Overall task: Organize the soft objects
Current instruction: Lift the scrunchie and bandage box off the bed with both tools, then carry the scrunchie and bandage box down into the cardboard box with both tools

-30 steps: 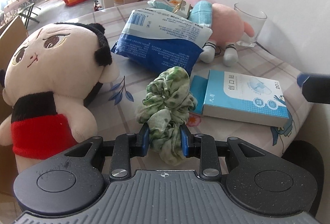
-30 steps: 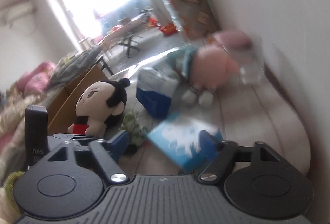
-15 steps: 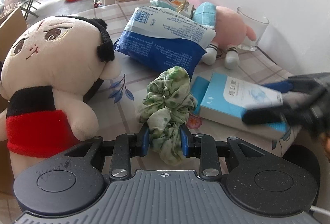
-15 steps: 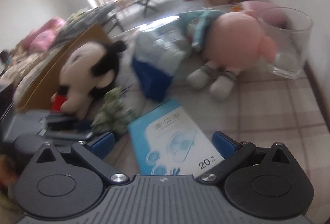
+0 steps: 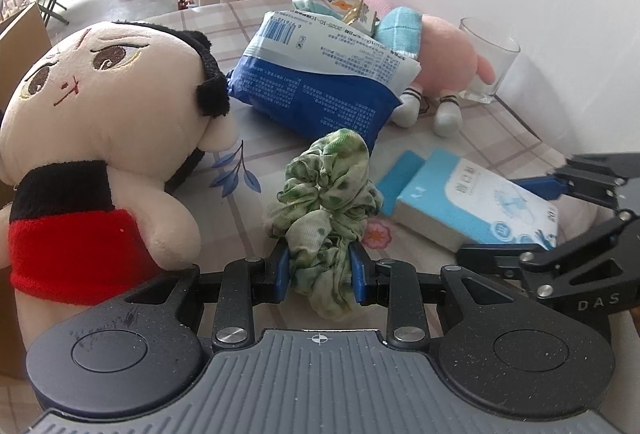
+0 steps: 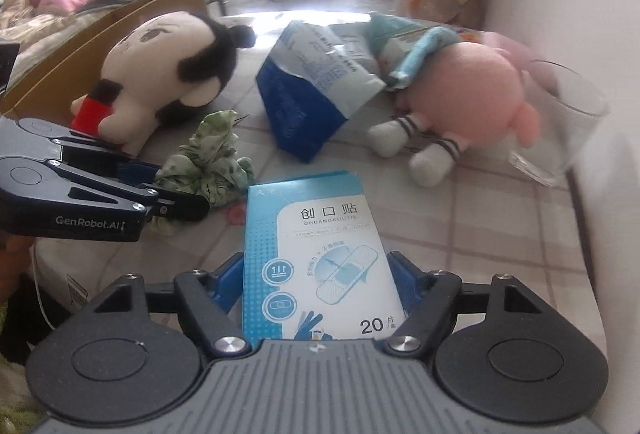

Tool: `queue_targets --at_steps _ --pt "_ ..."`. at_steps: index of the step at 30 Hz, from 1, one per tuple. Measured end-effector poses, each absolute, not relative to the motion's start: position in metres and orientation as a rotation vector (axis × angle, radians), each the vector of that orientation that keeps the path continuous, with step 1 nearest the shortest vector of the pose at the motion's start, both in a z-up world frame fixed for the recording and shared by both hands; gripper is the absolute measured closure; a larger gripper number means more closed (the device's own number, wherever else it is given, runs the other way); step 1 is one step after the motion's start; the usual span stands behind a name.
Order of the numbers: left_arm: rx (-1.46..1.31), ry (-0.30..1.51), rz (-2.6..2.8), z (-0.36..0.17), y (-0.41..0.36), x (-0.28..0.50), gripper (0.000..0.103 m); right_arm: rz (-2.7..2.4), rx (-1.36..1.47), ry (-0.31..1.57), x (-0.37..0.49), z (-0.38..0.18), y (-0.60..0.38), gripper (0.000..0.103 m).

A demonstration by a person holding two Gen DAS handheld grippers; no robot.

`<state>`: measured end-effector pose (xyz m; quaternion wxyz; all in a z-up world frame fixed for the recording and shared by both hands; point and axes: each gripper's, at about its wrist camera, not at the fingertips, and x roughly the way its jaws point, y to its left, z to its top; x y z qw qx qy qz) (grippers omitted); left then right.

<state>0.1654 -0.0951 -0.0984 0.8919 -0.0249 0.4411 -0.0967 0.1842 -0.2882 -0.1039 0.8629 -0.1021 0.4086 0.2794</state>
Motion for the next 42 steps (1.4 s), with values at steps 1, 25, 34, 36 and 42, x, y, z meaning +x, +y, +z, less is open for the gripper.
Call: queue_targets --at_steps 1,25,34,36,42 --pt "-0.055 0.916 -0.202 -0.098 -0.095 0.166 0.071 0.557 -0.215 0.856 0.182 -0.104 -0.29 0.026" --pt "-0.043 0.918 -0.149 -0.099 -0.112 0.178 0.075 0.436 -0.16 0.777 0.157 -0.109 -0.292 0.027" --pt "-0.033 0.834 -0.157 -0.08 -0.111 0.158 0.079 0.395 -0.018 0.754 0.149 -0.095 -0.309 0.027" --pt "-0.029 0.816 -0.163 -0.074 -0.11 0.151 0.079 0.392 0.004 0.744 0.144 -0.092 -0.312 0.027" --pt "-0.031 0.788 -0.168 -0.059 -0.111 0.137 0.079 0.38 0.076 0.701 0.13 -0.078 -0.32 0.027"
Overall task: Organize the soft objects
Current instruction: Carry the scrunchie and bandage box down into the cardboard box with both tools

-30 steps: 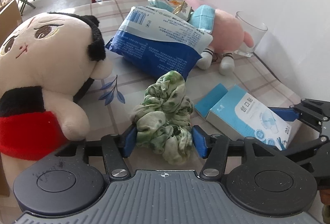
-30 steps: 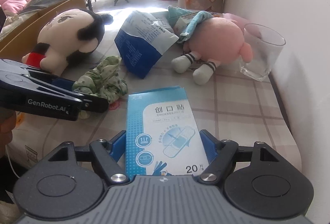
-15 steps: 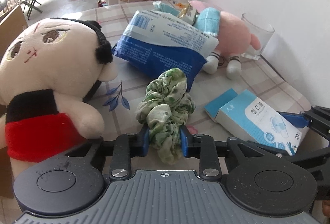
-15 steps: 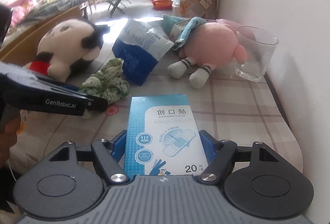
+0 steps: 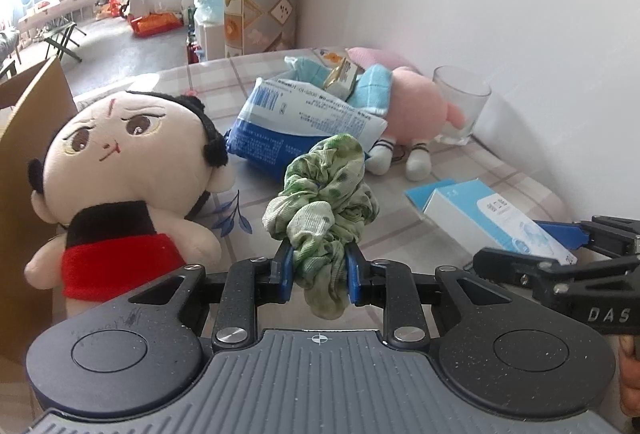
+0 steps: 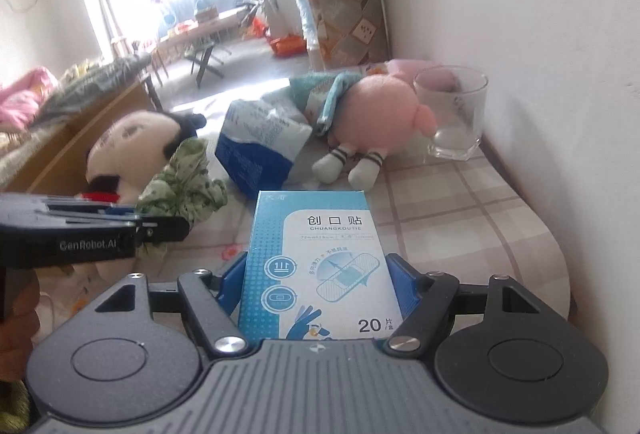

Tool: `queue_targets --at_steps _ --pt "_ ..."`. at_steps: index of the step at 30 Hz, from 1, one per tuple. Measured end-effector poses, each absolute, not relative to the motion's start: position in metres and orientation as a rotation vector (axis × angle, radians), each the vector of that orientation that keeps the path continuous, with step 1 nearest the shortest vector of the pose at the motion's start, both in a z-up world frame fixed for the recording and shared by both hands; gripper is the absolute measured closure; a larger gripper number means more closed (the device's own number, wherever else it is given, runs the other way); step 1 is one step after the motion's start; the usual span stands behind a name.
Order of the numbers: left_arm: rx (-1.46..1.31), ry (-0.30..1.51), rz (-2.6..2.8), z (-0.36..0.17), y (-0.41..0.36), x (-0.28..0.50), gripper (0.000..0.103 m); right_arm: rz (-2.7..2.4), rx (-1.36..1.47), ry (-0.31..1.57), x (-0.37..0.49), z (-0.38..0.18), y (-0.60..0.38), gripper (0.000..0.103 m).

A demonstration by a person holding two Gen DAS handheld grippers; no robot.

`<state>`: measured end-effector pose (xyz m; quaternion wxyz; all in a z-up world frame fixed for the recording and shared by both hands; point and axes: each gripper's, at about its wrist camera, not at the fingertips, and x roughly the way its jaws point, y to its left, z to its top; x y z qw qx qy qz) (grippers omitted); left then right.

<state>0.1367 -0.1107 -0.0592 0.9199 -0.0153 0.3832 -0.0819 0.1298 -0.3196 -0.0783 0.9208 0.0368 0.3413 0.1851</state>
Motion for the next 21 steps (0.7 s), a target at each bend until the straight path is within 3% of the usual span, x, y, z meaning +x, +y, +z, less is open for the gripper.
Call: queue_targets --at_steps 13,21 --pt "-0.078 0.711 -0.169 -0.023 -0.083 0.093 0.079 0.416 0.109 0.56 0.08 -0.025 -0.302 0.027" --pt "-0.137 0.606 -0.084 0.016 -0.023 0.047 0.079 0.581 0.065 0.425 0.058 0.026 -0.244 0.027"
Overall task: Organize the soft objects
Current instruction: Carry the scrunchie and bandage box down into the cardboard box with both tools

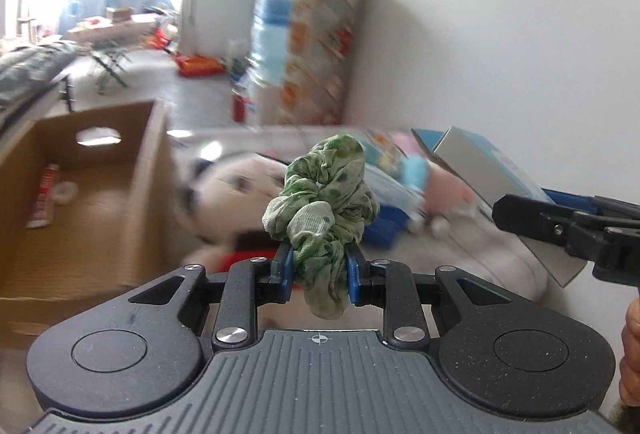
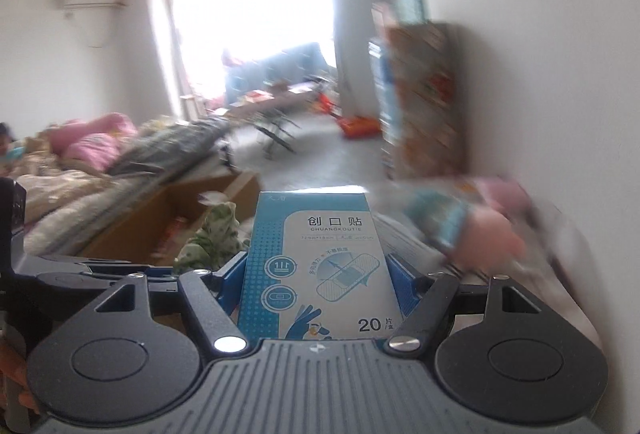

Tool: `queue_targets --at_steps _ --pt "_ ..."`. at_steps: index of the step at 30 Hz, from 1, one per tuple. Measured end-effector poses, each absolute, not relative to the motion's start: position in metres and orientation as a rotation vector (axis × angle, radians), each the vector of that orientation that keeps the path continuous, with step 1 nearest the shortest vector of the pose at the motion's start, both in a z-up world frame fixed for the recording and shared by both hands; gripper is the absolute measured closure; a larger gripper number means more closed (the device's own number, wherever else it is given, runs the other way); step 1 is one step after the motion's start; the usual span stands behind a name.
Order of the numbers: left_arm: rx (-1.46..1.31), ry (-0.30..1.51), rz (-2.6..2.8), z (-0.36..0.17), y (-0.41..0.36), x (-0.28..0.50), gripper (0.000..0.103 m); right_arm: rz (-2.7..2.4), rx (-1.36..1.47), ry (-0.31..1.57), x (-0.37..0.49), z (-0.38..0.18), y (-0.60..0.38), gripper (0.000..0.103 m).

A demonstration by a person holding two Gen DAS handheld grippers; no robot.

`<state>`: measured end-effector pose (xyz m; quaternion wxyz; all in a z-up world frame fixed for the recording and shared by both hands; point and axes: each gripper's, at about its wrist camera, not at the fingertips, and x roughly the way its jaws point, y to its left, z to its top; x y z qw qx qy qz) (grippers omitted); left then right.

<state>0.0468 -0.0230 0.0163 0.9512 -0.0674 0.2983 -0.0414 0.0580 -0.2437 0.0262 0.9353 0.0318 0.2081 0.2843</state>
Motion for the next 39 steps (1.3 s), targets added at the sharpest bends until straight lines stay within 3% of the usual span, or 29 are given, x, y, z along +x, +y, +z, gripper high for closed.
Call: queue_targets --at_steps 9,17,27,39 --pt "-0.167 0.481 0.119 0.067 0.078 0.026 0.079 0.858 0.025 0.359 0.084 0.078 -0.128 0.027" --pt "-0.241 0.573 0.258 0.058 0.173 0.09 0.079 0.994 0.031 0.525 0.16 0.092 -0.001 0.027" --pt "-0.493 0.859 0.303 -0.01 0.286 0.192 0.079 0.841 -0.042 0.824 0.267 0.034 0.117 0.027" --pt "-0.532 0.993 0.413 -0.045 0.323 0.234 0.079 0.682 -0.16 1.006 0.321 -0.03 0.193 0.027"
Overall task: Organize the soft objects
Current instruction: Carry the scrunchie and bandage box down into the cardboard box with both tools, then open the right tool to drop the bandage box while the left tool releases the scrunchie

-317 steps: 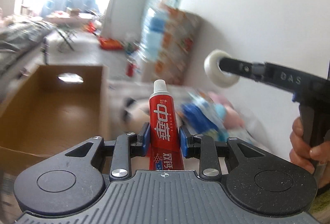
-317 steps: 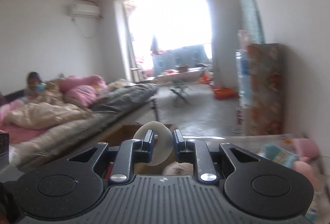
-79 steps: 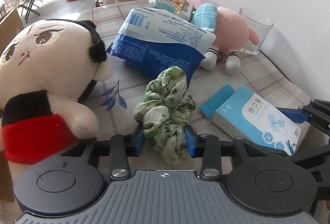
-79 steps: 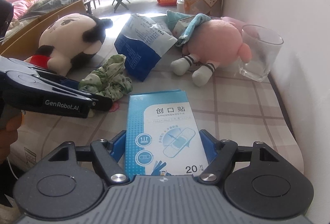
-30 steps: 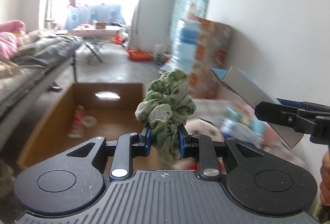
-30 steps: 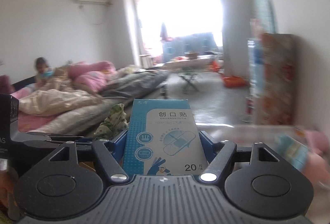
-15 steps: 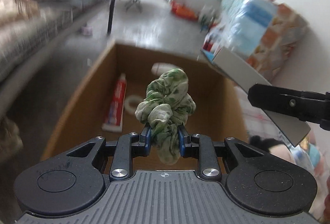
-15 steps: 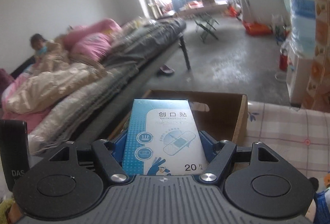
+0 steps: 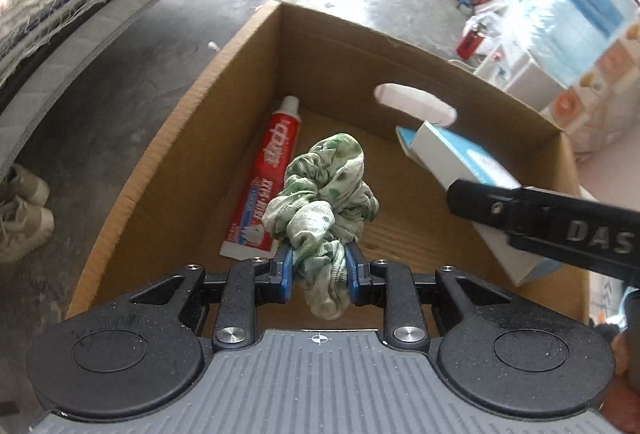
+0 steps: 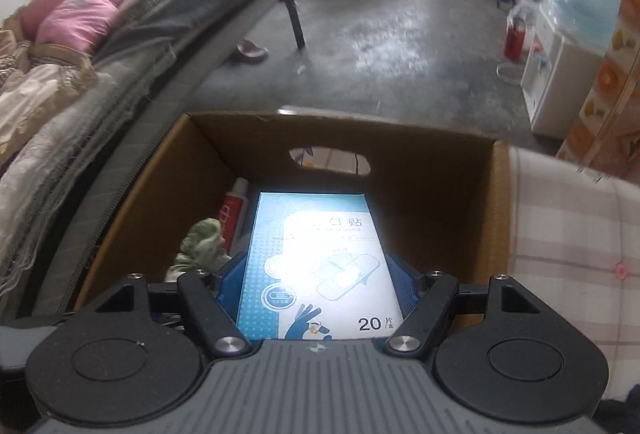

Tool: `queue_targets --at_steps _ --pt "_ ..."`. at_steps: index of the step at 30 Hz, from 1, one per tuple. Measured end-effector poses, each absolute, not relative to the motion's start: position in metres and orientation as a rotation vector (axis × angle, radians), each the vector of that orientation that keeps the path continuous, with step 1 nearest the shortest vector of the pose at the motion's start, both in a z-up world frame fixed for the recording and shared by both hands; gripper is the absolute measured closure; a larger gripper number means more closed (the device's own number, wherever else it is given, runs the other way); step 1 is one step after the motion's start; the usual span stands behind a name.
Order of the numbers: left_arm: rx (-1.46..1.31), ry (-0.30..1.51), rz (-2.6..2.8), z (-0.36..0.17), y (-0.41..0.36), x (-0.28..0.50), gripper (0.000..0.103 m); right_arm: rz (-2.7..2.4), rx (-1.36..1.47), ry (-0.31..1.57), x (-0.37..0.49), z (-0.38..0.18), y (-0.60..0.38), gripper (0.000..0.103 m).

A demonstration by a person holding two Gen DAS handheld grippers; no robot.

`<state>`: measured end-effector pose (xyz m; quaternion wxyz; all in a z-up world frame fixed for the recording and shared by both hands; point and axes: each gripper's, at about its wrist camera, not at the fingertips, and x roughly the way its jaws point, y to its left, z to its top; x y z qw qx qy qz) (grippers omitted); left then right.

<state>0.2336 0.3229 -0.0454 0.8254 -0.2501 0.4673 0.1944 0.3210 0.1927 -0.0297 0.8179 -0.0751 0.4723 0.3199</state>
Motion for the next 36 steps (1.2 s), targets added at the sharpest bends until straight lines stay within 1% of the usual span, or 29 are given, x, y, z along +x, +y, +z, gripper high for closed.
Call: queue_targets --at_steps 11,19,22,28,36 --pt "-0.511 1.009 0.478 -0.047 0.331 0.23 0.079 0.63 -0.195 1.109 0.336 -0.069 0.221 0.027" --pt "-0.516 1.02 0.478 -0.053 0.334 0.227 0.079 0.626 -0.227 1.159 0.334 -0.084 0.224 0.027" --pt "-0.518 1.015 0.476 -0.053 0.333 0.227 0.079 0.653 -0.193 1.148 0.335 -0.079 0.22 0.024" --pt "-0.526 0.988 0.46 -0.043 0.326 0.222 0.078 0.71 -0.127 1.101 0.327 -0.054 0.203 0.023" --pt "-0.52 0.957 0.415 -0.021 0.299 0.211 0.078 0.866 0.026 0.957 0.29 0.001 0.115 0.023"
